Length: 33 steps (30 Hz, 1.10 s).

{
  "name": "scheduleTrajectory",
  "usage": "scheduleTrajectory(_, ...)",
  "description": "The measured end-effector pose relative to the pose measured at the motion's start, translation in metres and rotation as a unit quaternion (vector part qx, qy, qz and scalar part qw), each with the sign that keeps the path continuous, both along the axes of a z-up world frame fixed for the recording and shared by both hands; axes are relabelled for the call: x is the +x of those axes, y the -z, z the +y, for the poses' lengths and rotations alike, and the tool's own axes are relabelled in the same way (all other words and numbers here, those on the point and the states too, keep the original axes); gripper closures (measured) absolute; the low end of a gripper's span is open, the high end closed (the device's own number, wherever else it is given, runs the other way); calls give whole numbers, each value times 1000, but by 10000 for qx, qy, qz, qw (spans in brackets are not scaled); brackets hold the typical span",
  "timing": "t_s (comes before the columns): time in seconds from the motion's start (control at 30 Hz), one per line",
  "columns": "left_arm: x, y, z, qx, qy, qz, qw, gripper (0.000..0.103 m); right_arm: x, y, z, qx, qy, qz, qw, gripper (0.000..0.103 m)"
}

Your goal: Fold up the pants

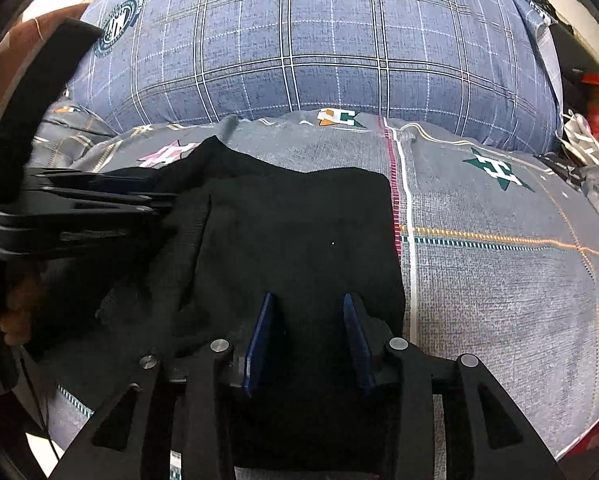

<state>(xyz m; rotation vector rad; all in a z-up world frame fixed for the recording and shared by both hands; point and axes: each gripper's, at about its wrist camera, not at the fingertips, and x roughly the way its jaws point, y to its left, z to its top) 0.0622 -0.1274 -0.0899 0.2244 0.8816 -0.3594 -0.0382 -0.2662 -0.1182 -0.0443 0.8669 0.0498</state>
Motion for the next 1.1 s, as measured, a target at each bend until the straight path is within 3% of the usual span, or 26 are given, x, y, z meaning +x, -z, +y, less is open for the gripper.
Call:
scheduleTrajectory(0.23,-30,-21,31,-217,-140,-328,9991,51,0,0,11,-378,117,22,9992,61)
scheduleTrajectory(0.37,-48,-30,47,-223,-163,-561,9980,51,0,1,19,-847,283,-74,9960,47)
scheduleTrajectory(0.5,-68,-35,62,-231,-211,-749,9967,51,1,-1,23,-1082,423,-125,9931,47)
scheduleTrajectory(0.63,-83,-36,77,-151,-319,-880,9955,44,-9,-13,46,-1673,296,-539,9840,47)
scheduleTrajectory(0.77,-98,-41,99,-53,-595,-1090,9922,41,-16,-35,67,-1557,209,-944,9831,46)
scheduleTrajectory(1.1,-115,-37,156,52,-1231,-1296,9839,40,-10,-46,143,-1357,-494,-1067,9838,46)
